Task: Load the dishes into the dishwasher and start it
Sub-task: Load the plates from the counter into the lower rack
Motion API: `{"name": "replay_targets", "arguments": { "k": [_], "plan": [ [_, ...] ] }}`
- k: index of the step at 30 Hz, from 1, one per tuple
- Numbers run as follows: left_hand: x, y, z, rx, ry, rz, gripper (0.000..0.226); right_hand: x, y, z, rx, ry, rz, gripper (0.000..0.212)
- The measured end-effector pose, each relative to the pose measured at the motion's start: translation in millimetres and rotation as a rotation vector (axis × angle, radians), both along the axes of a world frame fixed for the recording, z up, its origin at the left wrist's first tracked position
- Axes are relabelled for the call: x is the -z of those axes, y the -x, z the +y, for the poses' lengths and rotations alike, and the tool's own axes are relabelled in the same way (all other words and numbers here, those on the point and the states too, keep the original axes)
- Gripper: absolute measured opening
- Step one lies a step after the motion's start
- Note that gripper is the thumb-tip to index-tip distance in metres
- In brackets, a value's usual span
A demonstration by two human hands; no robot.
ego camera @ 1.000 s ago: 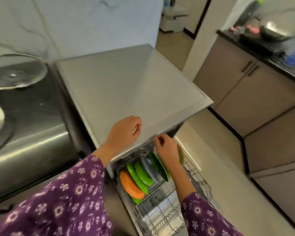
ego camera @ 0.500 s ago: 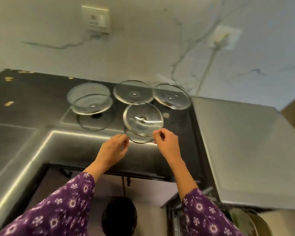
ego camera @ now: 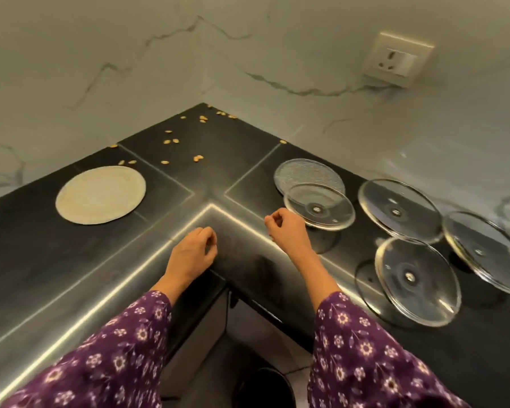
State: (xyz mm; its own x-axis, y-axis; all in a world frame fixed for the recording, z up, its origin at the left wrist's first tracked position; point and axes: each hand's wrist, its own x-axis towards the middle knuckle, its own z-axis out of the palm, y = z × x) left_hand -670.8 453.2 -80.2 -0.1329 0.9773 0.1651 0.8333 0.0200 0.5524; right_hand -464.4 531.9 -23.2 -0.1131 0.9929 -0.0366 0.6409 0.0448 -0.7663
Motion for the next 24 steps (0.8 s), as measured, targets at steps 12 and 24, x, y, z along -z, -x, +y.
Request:
{"name": "replay_targets", "arguments": {
  "k": [12, 24],
  "plan": [
    [14.2, 164.1, -37.4, -0.384, 0.014, 0.038, 0.018, 20.6, 249.0, 45.5, -0.400, 0.158, -0.098, 0.032],
    [33.5, 203.6, -74.7, -0.498, 0.015, 0.026, 0.020, 54.3, 372.6, 43.9, -0.319, 0.140, -0.536, 0.070]
  ]
}}
